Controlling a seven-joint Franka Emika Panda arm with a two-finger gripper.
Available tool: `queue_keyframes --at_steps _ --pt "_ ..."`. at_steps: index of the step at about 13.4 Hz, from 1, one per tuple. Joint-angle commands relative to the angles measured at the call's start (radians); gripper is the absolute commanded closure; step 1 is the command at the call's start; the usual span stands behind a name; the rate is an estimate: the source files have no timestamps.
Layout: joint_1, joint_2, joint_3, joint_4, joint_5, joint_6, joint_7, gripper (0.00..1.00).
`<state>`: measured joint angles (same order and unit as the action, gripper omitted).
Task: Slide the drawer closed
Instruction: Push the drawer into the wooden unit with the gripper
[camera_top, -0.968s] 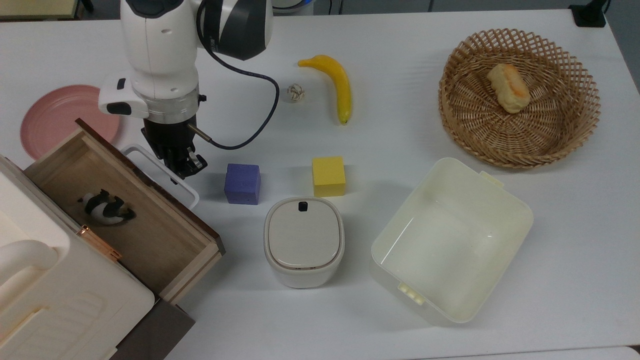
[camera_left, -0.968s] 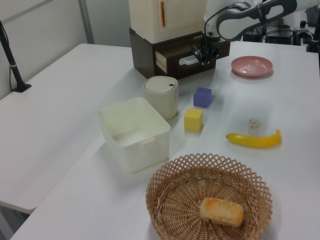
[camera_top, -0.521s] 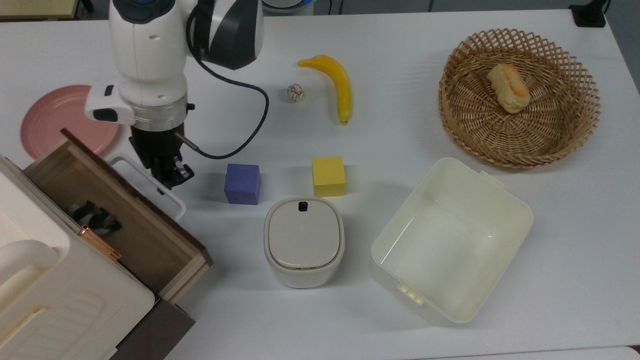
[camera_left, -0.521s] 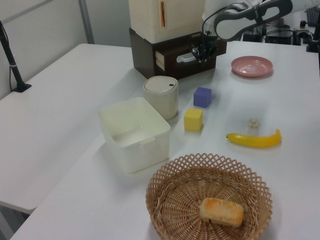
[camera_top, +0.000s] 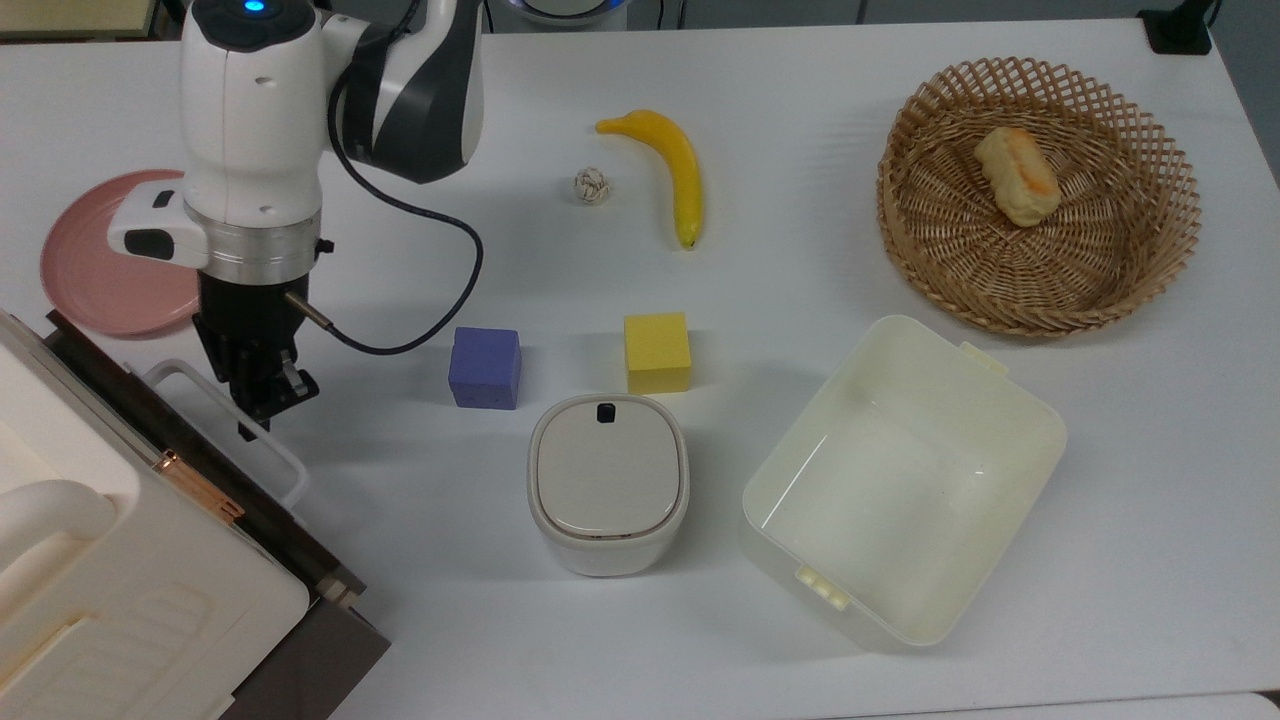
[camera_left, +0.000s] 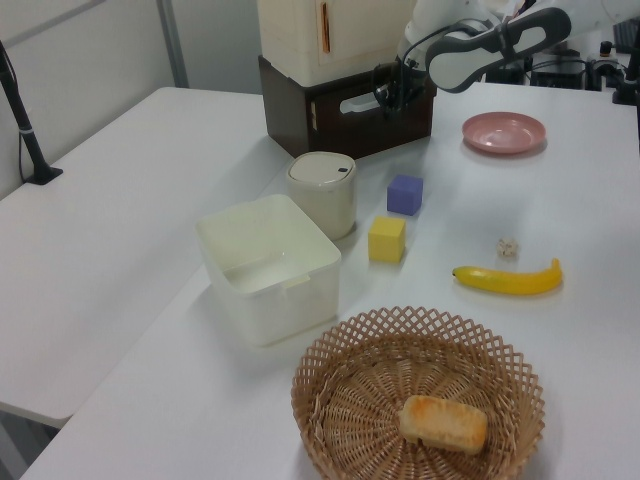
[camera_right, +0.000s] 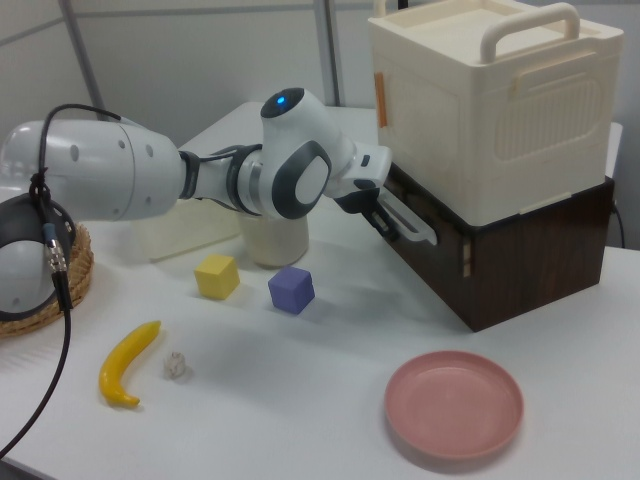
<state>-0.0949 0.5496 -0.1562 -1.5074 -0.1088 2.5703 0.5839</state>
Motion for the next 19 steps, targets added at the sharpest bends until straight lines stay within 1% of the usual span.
queue_keyframes --at_steps 1,3,5,11,13,16,19 --pt "-0.011 0.038 -0.016 0.039 -0.025 0.056 0.019 1.00" --pt "-0.019 0.055 -0.017 0.039 -0.025 0.126 0.017 1.00" --pt "-0.020 0.061 -0.017 0.039 -0.025 0.158 0.017 1.00" --pt "-0.023 0.047 -0.019 0.032 -0.026 0.165 0.005 1.00" --pt "-0.010 0.026 -0.014 0.007 -0.031 0.149 -0.019 1.00" --pt "0.023 -0.033 -0.006 -0.045 -0.031 0.087 -0.042 1.00" --pt "0.058 -0.083 0.003 -0.053 -0.029 -0.016 -0.044 1.00"
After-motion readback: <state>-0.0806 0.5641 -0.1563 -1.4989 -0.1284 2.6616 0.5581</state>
